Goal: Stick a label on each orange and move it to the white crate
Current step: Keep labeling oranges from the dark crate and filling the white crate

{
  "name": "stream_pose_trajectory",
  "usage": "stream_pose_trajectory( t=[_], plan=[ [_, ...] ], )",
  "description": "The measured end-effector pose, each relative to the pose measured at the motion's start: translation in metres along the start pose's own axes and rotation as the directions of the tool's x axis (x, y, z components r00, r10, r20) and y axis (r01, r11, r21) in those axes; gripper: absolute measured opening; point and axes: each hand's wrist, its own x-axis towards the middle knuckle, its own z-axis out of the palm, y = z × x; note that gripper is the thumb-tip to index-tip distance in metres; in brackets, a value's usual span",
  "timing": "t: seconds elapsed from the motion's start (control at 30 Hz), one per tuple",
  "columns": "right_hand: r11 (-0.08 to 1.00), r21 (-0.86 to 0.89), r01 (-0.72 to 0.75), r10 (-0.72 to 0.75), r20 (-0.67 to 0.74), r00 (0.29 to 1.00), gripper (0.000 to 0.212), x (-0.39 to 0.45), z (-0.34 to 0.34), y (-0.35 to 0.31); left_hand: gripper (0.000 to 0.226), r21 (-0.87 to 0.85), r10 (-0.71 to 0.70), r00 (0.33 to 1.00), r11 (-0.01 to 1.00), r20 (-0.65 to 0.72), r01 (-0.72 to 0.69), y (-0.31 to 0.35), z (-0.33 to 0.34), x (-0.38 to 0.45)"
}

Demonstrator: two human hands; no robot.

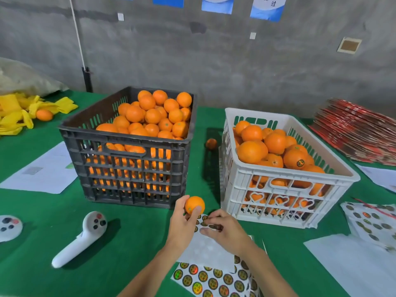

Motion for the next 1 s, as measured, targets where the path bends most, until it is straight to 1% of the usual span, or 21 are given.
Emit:
stream_pose_trajectory(
  t=[0.13,0.17,0.3,0.5,0.53,0.6,0.63,0.7,0.73,0.77,0.83,0.9,0.93,1.0],
  plan=[
    [0.994,0.087,-0.062,0.062,-0.007,0.998,0.007,0.011,-0.005,-0.006,0.043,-0.006,-0.014,1.0,1.0,-0.009,0.014,-0.003,-0.002,0.001],
    [0.994,0.09,-0.065,0.066,-0.013,0.998,0.005,0.013,-0.004,-0.006,0.043,-0.011,-0.015,1.0,1.0,-0.003,0.015,-0.004,-0.002,0.001],
    [0.991,0.07,-0.111,0.113,-0.02,0.993,0.015,0.018,-0.004,-0.008,0.044,-0.034,-0.023,1.0,0.999,0.018,0.024,-0.005,-0.001,-0.002],
    [0.969,0.082,-0.231,0.236,-0.049,0.971,0.025,0.021,0.0,-0.014,0.047,-0.039,-0.032,0.999,0.999,0.027,0.033,-0.003,-0.003,-0.004],
    [0.968,0.077,-0.239,0.245,-0.081,0.966,0.025,0.021,0.001,-0.015,0.046,-0.035,-0.035,0.999,0.999,0.022,0.036,-0.003,-0.004,-0.004],
    [0.97,0.071,-0.231,0.242,-0.232,0.942,0.02,0.017,0.001,-0.021,0.046,-0.017,-0.047,0.999,0.999,0.011,0.047,-0.001,-0.006,-0.002],
    [0.98,0.037,-0.196,0.197,-0.326,0.925,0.02,0.014,0.001,-0.027,0.045,-0.003,-0.049,0.999,0.999,0.006,0.049,0.0,-0.006,-0.002],
    [0.984,-0.143,-0.103,0.025,-0.465,0.885,0.023,0.01,0.001,-0.041,0.043,0.024,-0.05,0.999,0.998,-0.004,0.05,0.005,-0.006,-0.001],
    [0.967,-0.249,-0.061,-0.075,-0.502,0.862,0.025,0.009,0.0,-0.049,0.042,0.025,-0.049,0.999,0.998,-0.006,0.05,0.009,-0.006,-0.002],
    [0.936,-0.352,-0.021,-0.177,-0.519,0.836,0.022,0.009,-0.001,-0.055,0.041,0.015,-0.046,0.999,0.999,-0.005,0.046,0.013,-0.005,-0.003],
    [0.864,-0.503,0.023,-0.312,-0.498,0.809,0.004,0.01,-0.005,-0.066,0.038,-0.029,-0.033,0.999,0.999,0.007,0.033,0.024,-0.003,-0.006],
    [0.826,-0.558,0.077,-0.39,-0.469,0.793,0.006,0.011,-0.013,-0.073,0.034,-0.134,-0.025,1.0,0.991,0.015,0.027,0.042,-0.001,-0.006],
    [0.825,-0.555,0.105,-0.416,-0.471,0.778,0.004,0.01,-0.02,-0.078,0.035,-0.186,-0.021,1.0,0.982,0.018,0.024,0.053,0.0,-0.006],
    [0.843,-0.511,0.165,-0.442,-0.486,0.754,0.012,0.007,-0.038,-0.089,0.037,-0.248,0.01,1.0,0.969,0.019,-0.005,0.076,0.0,-0.005]
  ],
)
